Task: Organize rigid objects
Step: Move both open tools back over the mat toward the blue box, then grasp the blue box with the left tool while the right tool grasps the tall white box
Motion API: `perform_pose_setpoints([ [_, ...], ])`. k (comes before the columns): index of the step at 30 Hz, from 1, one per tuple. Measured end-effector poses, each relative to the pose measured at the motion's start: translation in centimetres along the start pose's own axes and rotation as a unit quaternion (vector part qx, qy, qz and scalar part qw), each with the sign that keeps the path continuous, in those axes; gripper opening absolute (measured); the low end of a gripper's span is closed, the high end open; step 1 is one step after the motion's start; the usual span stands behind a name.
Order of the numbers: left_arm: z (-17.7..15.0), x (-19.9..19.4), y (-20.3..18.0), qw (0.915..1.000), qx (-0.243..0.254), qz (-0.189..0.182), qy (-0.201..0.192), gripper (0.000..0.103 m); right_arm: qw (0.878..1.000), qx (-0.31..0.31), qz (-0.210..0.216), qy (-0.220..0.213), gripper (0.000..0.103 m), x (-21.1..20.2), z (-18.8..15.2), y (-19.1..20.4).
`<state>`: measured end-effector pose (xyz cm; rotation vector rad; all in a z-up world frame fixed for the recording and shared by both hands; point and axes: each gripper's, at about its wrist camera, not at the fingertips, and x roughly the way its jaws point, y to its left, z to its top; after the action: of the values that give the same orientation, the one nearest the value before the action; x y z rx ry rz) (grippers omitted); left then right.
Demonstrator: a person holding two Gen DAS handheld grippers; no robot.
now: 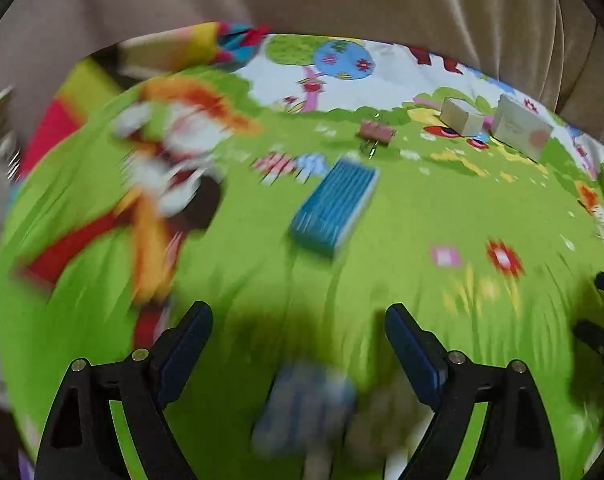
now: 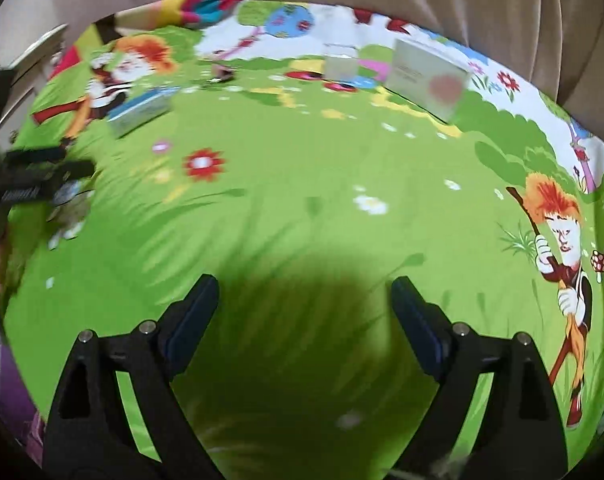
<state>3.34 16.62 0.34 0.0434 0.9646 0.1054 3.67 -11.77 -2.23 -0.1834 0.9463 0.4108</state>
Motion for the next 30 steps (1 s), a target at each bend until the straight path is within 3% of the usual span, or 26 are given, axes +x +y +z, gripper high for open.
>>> perform_pose_setpoints([
  [4,3.0,3.0,-1.2,0.9988,0.005,-0.049,-0.004,0.088,1.0,-0.003,0.001,-0.002,0.096,1.0,1.0,-1.6],
  [7,3.4,3.1,-1.8,0.9987,-0.007,-0.041,-0.028,0.069,1.0,-0.012,0.007,-0.002,0.096,2.2,2.2,-2.3],
  [8,3.3,2.9,-2.1,0.9986,-0.002,-0.041,-0.032,0.058,1.0,-0.012,0.007,-0.004,0.096,2.7,2.8,-2.9],
  [10,3.3,2.9,-2.4,0.9987,0.001,-0.04,-0.033,0.056,1.0,-0.003,0.002,-0.008,0.097,3.5,3.7,-4.4],
  [13,3.4,3.1,-2.2,0.9987,-0.008,-0.039,-0.03,0.061,0.999,0.029,-0.017,-0.01,0.103,5.5,6.0,-7.8],
  [15,3.6,3.5,-2.1,0.9991,-0.013,-0.032,-0.025,0.081,0.999,0.034,-0.023,-0.006,0.103,7.1,8.4,-10.0],
  [16,3.6,3.7,-1.8,0.9992,-0.022,-0.027,-0.02,0.085,0.999,0.031,-0.023,-0.005,0.103,8.1,9.8,-11.0],
  [23,3.9,3.9,-1.4,0.9991,-0.032,-0.021,-0.016,0.091,0.999,-0.051,0.01,-0.005,0.103,12.6,16.8,-12.7],
  [27,3.8,4.1,-1.3,0.9991,-0.036,-0.015,-0.014,0.095,0.995,-0.093,0.016,-0.008,0.102,13.4,18.2,-12.6],
  [28,3.8,4.1,-1.3,0.9991,-0.037,-0.014,-0.014,0.095,0.994,-0.103,0.019,-0.02,0.092,13.0,17.8,-12.5],
  [29,3.9,4.2,-1.4,0.9991,-0.037,-0.014,-0.014,0.095,0.994,-0.099,0.034,-0.029,0.058,12.7,17.5,-12.7],
  [30,3.9,4.2,-1.4,0.9991,-0.037,-0.013,-0.014,0.095,0.995,-0.081,0.048,-0.03,0.039,12.2,17.1,-12.7],
])
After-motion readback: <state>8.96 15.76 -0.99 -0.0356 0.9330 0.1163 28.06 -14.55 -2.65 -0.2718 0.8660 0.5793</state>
